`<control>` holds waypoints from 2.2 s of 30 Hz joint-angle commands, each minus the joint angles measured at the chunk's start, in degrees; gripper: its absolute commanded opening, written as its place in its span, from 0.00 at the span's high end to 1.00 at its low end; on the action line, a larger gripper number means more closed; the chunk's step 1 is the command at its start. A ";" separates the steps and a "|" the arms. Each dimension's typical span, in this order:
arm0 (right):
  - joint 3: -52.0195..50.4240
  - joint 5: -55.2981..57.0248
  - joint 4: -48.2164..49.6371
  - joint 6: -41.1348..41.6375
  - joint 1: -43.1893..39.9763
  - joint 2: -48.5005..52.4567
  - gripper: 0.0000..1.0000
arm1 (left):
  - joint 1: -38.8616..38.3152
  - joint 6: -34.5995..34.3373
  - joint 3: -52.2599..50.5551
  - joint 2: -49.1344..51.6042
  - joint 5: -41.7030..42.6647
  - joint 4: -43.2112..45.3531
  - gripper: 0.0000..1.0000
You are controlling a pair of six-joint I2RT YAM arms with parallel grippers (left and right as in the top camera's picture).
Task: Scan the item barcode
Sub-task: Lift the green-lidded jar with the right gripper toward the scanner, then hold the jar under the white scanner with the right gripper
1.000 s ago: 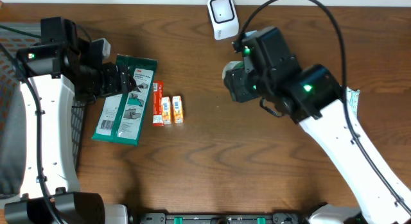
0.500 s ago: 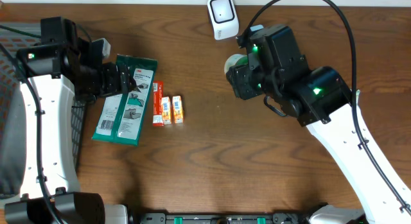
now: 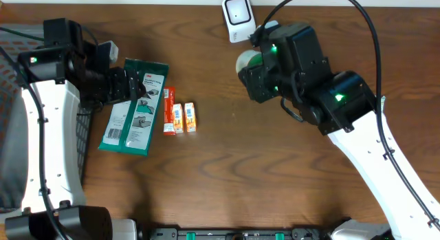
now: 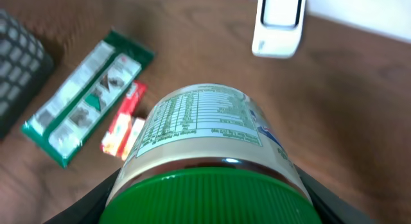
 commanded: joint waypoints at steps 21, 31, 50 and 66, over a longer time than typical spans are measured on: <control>1.22 1.36 47.95 -10.23 -5.07 16.39 0.99 | 0.02 -0.31 -0.17 -0.83 0.31 -0.20 0.13; 1.22 8.61 87.71 -10.19 -10.19 38.18 0.99 | 0.02 -0.31 -0.17 -0.83 0.31 -0.20 0.13; 1.27 -2.47 118.73 -0.39 -15.06 63.30 0.99 | 0.02 -0.31 -0.17 -0.83 0.31 -0.20 0.13; 1.27 -16.48 133.48 9.25 -17.99 62.84 0.99 | 0.02 -0.31 -0.17 -0.83 0.28 -0.20 0.13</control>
